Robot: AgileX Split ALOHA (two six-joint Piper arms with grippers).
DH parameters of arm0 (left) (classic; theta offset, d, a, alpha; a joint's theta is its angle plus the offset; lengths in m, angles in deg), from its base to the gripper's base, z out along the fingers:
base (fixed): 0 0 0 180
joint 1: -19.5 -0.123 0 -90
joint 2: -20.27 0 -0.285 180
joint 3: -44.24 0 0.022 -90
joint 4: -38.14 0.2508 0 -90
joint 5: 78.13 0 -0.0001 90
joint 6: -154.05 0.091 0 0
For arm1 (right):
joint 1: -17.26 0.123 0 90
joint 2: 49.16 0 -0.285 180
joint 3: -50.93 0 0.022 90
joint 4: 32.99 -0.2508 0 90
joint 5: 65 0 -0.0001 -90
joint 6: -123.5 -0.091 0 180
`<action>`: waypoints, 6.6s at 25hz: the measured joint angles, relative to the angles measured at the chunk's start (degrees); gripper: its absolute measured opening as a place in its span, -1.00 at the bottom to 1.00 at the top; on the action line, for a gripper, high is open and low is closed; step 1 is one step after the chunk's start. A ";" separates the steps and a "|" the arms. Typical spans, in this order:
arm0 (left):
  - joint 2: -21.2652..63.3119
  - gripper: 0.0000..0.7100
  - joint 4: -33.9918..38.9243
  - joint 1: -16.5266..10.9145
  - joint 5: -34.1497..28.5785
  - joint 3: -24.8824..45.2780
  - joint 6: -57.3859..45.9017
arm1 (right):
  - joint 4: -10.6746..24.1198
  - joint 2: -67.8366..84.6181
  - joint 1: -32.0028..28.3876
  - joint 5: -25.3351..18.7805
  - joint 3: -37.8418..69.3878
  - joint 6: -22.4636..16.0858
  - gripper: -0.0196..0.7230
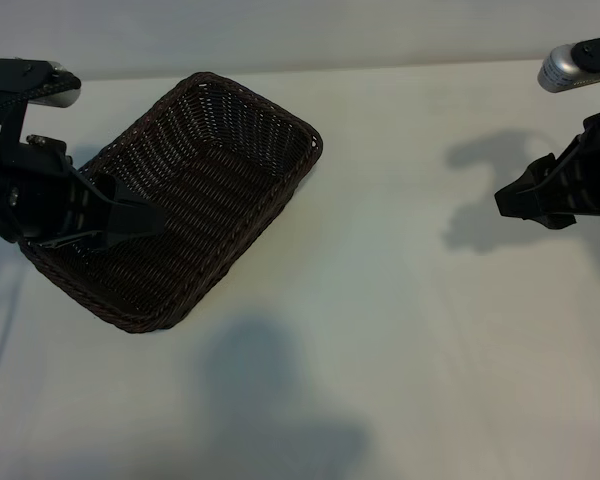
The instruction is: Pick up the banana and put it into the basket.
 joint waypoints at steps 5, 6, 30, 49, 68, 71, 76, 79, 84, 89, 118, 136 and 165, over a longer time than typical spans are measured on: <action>0.00 0.58 0.00 0.00 0.01 0.00 0.00 | 0.00 0.00 0.00 0.00 0.00 0.00 0.62; 0.00 0.58 0.00 0.00 0.06 0.00 0.00 | 0.00 0.00 0.00 0.00 0.00 0.00 0.62; 0.00 0.58 -0.11 0.00 1.60 0.00 -0.23 | 0.00 0.00 0.00 0.23 0.00 -0.13 0.62; 0.00 0.58 29.93 0.00 -4.46 0.00 -71.97 | 0.00 0.00 0.00 0.45 0.00 -0.13 0.62; -7.94 0.58 29.89 0.00 -5.59 0.00 -82.11 | 0.00 0.00 0.00 0.58 0.00 -0.18 0.62; -9.35 0.58 29.89 0.00 -3.73 -0.05 -82.68 | 0.00 0.00 0.00 0.58 0.00 -0.18 0.62; -12.66 0.58 29.83 0.00 -0.18 -0.05 -83.62 | 0.00 0.00 0.00 0.58 0.00 -0.18 0.62; -15.41 0.58 29.77 0.00 1.88 -0.05 -84.33 | 0.00 0.00 0.00 0.58 0.00 -0.18 0.62; -19.12 0.57 29.77 0.00 2.97 0.01 -85.07 | -0.06 0.00 0.00 0.58 0.00 -0.18 0.62; -19.44 0.19 29.77 0.00 3.58 0.01 -85.39 | -0.06 0.00 0.00 0.58 0.00 -0.18 0.62; -14.47 -0.56 25.09 0.00 -3.52 -12.53 -62.82 | -0.06 0.00 0.00 0.42 0.00 -0.18 0.62; -30.49 -0.56 19.22 0.05 -23.25 -35.90 -37.70 | -0.06 0.00 0.00 0.42 0.00 -0.18 0.62; -43.63 -0.56 17.36 6.26 -15.18 -36.01 -36.50 | -0.10 0.00 0.00 0.38 0.00 -0.18 0.62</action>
